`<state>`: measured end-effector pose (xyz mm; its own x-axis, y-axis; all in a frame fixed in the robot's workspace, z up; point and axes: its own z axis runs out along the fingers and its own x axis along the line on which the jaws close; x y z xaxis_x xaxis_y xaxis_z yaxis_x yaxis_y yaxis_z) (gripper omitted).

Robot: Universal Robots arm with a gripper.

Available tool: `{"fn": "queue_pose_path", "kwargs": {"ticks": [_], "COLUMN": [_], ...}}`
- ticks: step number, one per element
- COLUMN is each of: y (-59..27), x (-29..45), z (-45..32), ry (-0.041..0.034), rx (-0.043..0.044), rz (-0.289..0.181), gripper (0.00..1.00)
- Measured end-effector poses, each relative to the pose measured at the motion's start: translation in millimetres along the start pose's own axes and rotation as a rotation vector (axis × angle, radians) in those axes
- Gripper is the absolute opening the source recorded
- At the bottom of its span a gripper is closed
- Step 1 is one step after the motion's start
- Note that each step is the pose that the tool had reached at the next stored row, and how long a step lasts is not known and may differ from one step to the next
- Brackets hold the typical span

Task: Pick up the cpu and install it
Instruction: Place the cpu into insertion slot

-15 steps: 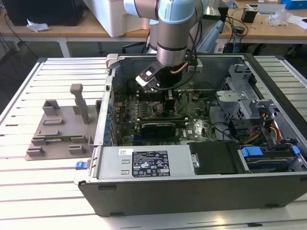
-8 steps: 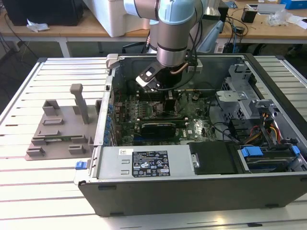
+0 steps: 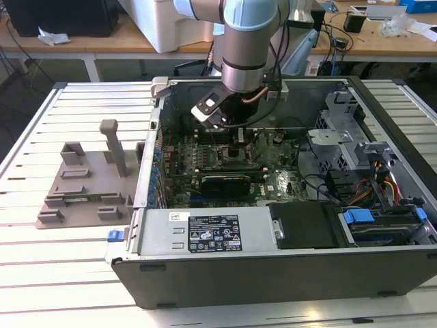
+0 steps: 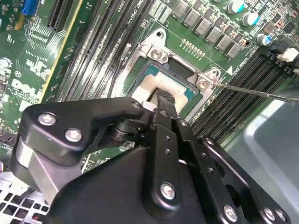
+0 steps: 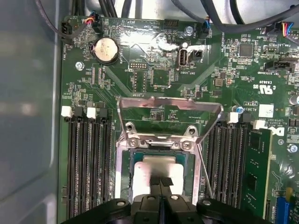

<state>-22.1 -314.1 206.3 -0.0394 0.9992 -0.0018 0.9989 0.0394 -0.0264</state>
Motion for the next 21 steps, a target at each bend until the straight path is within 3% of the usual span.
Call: {"fn": "queue_pose_path", "kwargs": {"ticks": [1,3,4,9,15,21], "y": [1.2,16.1,16.1,15.4,15.0,14.8], "x": [-0.1,-0.5,-0.6,-0.7,-0.7,-0.7], "z": [1.2,1.1,-8.0,-33.0,-49.5,-58.3], "ry": [-0.0003,0.0008,0.001,0.0006,0.0005,0.0006], "rx": [0.0012,0.0052,0.0052,0.0054,0.0054,0.0054], "rz": [0.0,0.0,0.0,0.0,0.0,0.0], "gripper": [0.11,0.11,0.11,0.11,0.11,0.11]}}
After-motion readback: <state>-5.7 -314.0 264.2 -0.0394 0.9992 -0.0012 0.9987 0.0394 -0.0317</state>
